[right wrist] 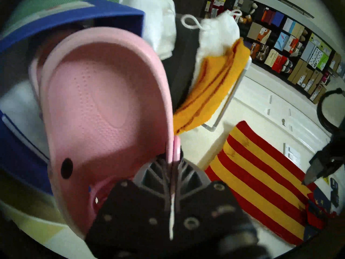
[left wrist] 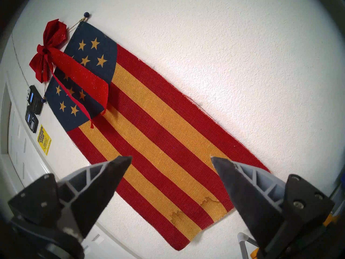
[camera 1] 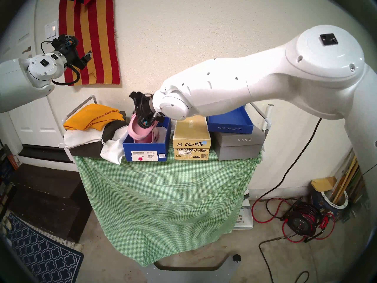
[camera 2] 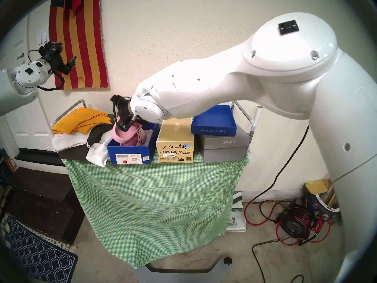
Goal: Take shoe out of the box
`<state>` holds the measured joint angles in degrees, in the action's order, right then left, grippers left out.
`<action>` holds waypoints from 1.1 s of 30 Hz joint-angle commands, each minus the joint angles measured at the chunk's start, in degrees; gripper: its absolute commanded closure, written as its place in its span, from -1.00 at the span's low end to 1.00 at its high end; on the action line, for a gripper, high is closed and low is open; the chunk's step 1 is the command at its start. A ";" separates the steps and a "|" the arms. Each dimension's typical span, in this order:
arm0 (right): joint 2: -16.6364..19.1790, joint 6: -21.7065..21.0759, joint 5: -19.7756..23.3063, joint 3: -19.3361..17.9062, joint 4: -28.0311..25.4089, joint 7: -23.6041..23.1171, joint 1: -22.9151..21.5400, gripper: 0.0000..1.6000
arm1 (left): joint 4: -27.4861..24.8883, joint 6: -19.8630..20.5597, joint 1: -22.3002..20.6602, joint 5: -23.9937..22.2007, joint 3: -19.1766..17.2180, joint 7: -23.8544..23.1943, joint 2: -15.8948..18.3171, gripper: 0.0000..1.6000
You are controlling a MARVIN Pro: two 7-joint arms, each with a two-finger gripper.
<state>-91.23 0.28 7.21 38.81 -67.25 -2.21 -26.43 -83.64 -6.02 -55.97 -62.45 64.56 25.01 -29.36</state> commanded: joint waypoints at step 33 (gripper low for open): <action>26.24 13.82 1.22 4.20 -25.69 -23.85 -25.18 1.00 | 0.01 0.01 -0.01 0.00 0.00 -0.01 -0.01 -1.00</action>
<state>-70.04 13.49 8.96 42.02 -89.66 -25.07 -47.23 -83.65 -6.02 -55.97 -62.45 64.57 25.01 -29.36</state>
